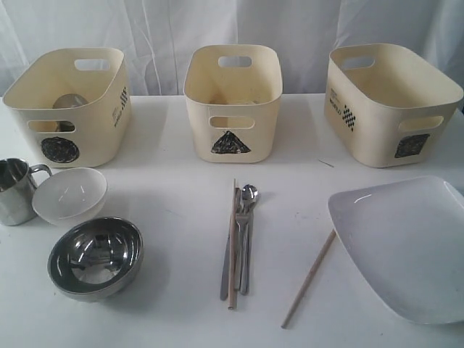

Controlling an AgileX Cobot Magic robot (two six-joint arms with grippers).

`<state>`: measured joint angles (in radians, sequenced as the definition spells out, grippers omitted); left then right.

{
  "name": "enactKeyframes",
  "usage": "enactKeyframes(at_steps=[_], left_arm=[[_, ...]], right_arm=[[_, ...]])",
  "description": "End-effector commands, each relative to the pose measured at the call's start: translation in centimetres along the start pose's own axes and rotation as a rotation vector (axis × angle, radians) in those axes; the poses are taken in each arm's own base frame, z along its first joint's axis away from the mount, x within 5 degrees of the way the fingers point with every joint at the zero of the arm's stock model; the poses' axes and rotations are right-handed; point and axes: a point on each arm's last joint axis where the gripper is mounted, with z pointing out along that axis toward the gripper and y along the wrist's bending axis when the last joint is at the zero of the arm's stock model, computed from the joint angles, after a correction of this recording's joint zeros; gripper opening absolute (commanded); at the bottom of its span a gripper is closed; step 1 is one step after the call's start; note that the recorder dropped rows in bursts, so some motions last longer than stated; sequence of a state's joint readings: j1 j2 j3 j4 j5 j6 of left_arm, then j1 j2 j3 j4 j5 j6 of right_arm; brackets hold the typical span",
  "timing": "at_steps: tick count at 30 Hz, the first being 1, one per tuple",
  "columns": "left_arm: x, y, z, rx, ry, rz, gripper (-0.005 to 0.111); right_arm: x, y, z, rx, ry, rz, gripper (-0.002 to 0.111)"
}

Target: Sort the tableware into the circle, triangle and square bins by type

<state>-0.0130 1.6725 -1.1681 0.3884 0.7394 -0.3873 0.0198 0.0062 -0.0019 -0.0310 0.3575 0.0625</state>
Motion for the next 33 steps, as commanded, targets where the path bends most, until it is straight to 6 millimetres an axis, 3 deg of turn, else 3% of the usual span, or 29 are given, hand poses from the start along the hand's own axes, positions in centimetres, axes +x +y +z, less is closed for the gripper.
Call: enactKeyframes(at_steps=[1, 4, 7, 12, 15, 18, 20, 25, 33], left_arm=[[0.1, -0.5, 1.4, 0.027, 0.000, -0.062, 0.074], [0.3, -1.0, 0.8, 0.095, 0.001, -0.059, 0.074], [0.5, -0.9, -1.1, 0.137, -0.045, -0.071, 0.074], [0.3, 0.3, -4.7, 0.153, -0.233, -0.127, 0.074], [-0.6, 1.5, -5.2, 0.162, -0.351, -0.266, 0.074], [-1.2, 2.3, -4.2, 0.195, -0.365, -0.484, 0.074], [-1.5, 2.4, -3.1, 0.195, -0.336, -0.537, 0.074], [-1.7, 1.5, 0.9, 0.168, -0.197, -0.499, 0.074], [-1.8, 0.7, 4.1, 0.158, -0.115, -0.486, 0.072]], right_arm=[[0.0, 0.0, 0.0, -0.001, -0.012, -0.005, 0.000], [0.0, 0.0, 0.0, -0.001, -0.012, -0.005, 0.000], [0.0, 0.0, 0.0, -0.001, -0.012, -0.005, 0.000], [0.0, 0.0, 0.0, -0.001, -0.010, -0.005, 0.000], [0.0, 0.0, 0.0, -0.001, -0.010, -0.005, 0.000], [0.0, 0.0, 0.0, -0.001, -0.010, -0.005, 0.000], [0.0, 0.0, 0.0, -0.002, -0.012, -0.003, 0.000], [0.0, 0.0, 0.0, -0.002, -0.012, -0.003, 0.000], [0.0, 0.0, 0.0, -0.002, -0.012, -0.003, 0.000]])
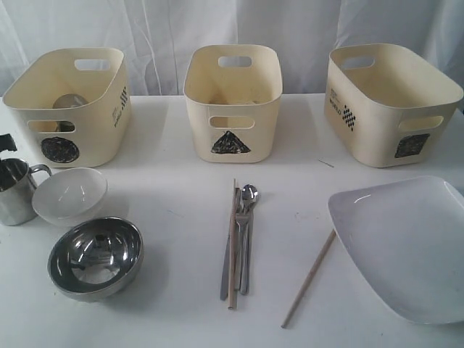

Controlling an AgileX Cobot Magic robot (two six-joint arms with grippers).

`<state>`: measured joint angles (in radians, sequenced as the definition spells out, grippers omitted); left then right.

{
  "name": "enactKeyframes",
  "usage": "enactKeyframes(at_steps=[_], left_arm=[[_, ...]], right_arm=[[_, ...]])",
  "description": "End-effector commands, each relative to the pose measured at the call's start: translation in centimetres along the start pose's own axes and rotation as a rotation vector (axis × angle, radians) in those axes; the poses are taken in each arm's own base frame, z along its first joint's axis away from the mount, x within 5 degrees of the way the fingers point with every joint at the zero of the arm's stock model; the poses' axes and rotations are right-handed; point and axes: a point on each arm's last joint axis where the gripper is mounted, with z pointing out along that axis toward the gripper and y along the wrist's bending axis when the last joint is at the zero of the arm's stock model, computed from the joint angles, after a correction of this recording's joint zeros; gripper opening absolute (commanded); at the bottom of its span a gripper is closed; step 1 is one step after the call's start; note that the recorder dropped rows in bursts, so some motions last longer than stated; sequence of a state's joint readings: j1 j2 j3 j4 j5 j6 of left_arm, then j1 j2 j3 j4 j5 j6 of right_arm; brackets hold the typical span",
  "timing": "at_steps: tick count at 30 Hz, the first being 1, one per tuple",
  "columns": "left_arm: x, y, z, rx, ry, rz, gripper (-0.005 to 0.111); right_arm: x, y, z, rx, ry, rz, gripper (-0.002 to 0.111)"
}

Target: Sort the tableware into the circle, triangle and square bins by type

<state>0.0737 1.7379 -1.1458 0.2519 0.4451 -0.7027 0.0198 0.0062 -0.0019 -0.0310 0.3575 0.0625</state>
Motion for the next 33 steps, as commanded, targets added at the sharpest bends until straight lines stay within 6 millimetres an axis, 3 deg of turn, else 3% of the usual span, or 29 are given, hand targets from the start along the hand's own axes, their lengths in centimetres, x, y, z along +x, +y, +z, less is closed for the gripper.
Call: enactKeyframes(at_steps=[1, 3, 7, 10, 12, 13, 15, 16, 19, 22, 24, 26, 33], left_arm=[[0.3, 0.1, 1.2, -0.006, 0.030, -0.010, 0.070], [0.5, 0.1, 1.7, -0.020, 0.056, -0.008, 0.055], [0.9, 0.6, 1.8, -0.064, 0.097, 0.028, 0.000], [0.2, 1.4, -1.9, -0.105, 0.020, 0.176, 0.000], [-0.7, 2.1, -6.5, -0.134, -0.106, 0.282, 0.000], [-1.3, 2.4, -9.7, -0.130, -0.207, 0.292, 0.000], [-2.5, 2.3, -15.7, -0.030, -0.478, 0.263, 0.000], [-2.9, 1.9, -17.6, 0.040, -0.588, 0.240, 0.000], [-4.0, 0.5, -21.6, 0.296, -0.915, 0.163, 0.000], [-5.2, -1.1, -24.0, 0.484, -1.240, 0.186, 0.000], [-5.9, -2.1, -24.1, 0.558, -1.385, 0.232, 0.000], [-6.7, -3.1, -22.6, 0.596, -1.454, 0.291, 0.000], [-9.2, -5.8, -9.3, 0.488, -1.152, 0.363, 0.003]], right_arm=[[0.0, 0.0, 0.0, -0.002, -0.012, -0.003, 0.000], [0.0, 0.0, 0.0, -0.001, -0.012, -0.004, 0.000], [0.0, 0.0, 0.0, -0.001, -0.012, 0.023, 0.000], [0.0, 0.0, 0.0, -0.001, -0.012, 0.023, 0.000], [0.0, 0.0, 0.0, -0.001, -0.012, 0.023, 0.000], [0.0, 0.0, 0.0, -0.001, -0.012, 0.023, 0.000], [0.0, 0.0, 0.0, -0.001, -0.010, 0.023, 0.000], [0.0, 0.0, 0.0, -0.001, -0.010, 0.023, 0.000], [0.0, 0.0, 0.0, -0.001, -0.010, 0.023, 0.000], [0.0, 0.0, 0.0, -0.001, -0.010, 0.023, 0.000], [0.0, 0.0, 0.0, -0.001, -0.010, 0.023, 0.000], [0.0, 0.0, 0.0, -0.001, -0.010, 0.023, 0.000], [0.0, 0.0, 0.0, -0.001, -0.010, 0.023, 0.000]])
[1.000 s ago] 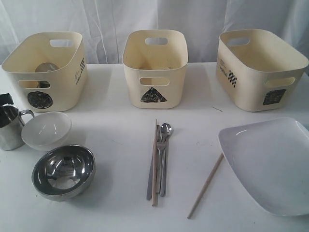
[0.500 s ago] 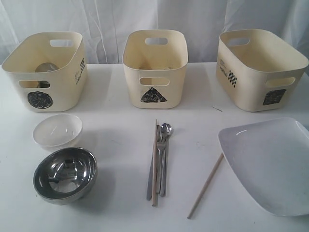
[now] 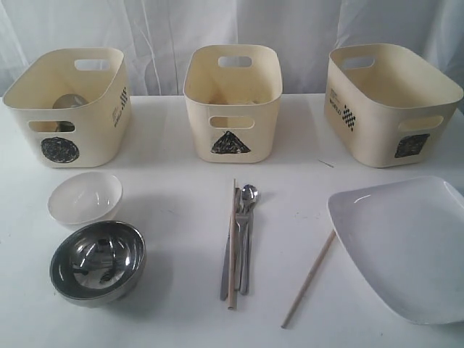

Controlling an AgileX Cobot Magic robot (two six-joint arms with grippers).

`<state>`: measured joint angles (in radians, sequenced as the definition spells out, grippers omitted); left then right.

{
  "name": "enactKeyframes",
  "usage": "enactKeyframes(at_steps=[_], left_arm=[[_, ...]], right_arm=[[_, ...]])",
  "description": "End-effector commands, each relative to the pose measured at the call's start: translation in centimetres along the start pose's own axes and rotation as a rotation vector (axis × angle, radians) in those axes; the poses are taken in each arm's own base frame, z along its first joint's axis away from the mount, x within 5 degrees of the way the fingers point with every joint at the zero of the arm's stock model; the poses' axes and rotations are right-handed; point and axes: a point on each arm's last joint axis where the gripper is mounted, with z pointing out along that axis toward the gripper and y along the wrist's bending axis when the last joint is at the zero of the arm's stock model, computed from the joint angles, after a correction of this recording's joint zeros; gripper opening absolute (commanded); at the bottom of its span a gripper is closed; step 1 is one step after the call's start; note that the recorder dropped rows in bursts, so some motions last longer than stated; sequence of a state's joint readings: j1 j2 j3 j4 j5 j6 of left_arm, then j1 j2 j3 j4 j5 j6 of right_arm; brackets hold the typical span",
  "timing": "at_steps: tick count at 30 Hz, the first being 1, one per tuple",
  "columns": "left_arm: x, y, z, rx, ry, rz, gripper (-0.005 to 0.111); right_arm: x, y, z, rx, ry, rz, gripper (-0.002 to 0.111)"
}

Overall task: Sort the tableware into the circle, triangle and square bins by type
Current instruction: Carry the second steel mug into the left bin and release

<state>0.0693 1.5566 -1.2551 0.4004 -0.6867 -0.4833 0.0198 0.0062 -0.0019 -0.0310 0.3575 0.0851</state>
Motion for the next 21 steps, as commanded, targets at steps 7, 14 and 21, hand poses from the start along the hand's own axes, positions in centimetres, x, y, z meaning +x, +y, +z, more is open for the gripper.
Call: enactKeyframes(at_steps=[7, 14, 21], left_arm=[[13.5, 0.2, 4.4, -0.049, 0.515, -0.068, 0.041], [11.2, -0.1, 3.8, -0.068, 0.533, -0.145, 0.056], [3.7, -0.6, 1.9, -0.054, 0.405, -0.109, 0.056]], right_arm=[[0.0, 0.0, 0.0, -0.001, -0.010, 0.000, 0.000], [0.0, 0.0, 0.0, -0.001, -0.010, 0.000, 0.000], [0.0, 0.0, 0.0, -0.001, -0.012, 0.000, 0.000]])
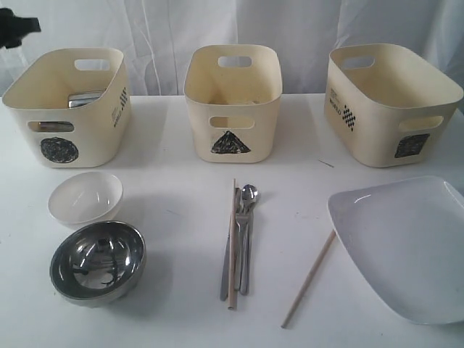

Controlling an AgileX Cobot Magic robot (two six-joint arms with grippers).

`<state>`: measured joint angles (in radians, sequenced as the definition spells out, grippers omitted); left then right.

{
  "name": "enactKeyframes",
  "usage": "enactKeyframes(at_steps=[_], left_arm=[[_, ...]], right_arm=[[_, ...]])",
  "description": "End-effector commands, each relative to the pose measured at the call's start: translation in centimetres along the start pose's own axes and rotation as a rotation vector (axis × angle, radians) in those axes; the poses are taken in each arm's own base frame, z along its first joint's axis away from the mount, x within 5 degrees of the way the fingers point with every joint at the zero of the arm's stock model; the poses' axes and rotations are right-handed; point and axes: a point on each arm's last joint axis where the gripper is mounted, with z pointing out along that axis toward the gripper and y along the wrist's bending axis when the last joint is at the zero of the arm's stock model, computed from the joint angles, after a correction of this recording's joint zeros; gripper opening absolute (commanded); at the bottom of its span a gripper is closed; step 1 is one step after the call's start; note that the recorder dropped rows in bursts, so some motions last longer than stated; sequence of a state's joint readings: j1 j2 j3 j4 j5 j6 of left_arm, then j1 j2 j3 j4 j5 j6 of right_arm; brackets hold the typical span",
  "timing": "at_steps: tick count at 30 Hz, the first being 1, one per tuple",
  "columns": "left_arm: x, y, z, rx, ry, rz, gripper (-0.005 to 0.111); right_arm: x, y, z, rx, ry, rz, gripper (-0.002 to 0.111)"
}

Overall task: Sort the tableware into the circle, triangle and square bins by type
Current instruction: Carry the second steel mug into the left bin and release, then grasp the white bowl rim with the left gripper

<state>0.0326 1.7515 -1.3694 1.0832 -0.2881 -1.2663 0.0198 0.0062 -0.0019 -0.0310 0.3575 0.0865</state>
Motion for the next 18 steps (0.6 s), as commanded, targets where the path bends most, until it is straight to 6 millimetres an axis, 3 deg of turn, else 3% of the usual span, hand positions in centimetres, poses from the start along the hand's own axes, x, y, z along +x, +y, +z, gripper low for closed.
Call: enactKeyframes(at_steps=[1, 4, 7, 10, 11, 15, 18], left_arm=[[-4.5, -1.2, -4.5, 0.038, -0.110, 0.025, 0.055], [-6.0, -2.7, -7.0, 0.159, -0.123, 0.030, 0.053], [-5.3, -4.0, -8.4, 0.315, -0.079, 0.000, 0.046], [-3.7, -3.9, -8.9, 0.327, -0.029, -0.023, 0.018], [-2.7, -3.4, -8.9, 0.275, -0.013, -0.032, 0.001], [0.1, -0.6, -9.6, -0.022, 0.007, -0.045, 0.000], [2.1, 2.0, -11.8, -0.302, -0.003, -0.036, 0.000]], right_arm=[[0.0, 0.0, 0.0, -0.001, -0.012, -0.001, 0.000], [0.0, 0.0, 0.0, -0.001, -0.012, -0.001, 0.000], [0.0, 0.0, 0.0, -0.001, -0.012, -0.001, 0.000], [0.0, 0.0, 0.0, -0.001, -0.012, -0.001, 0.000], [0.0, 0.0, 0.0, -0.001, -0.012, -0.001, 0.000], [0.0, 0.0, 0.0, -0.001, -0.012, -0.001, 0.000], [0.0, 0.0, 0.0, -0.001, -0.012, -0.001, 0.000]])
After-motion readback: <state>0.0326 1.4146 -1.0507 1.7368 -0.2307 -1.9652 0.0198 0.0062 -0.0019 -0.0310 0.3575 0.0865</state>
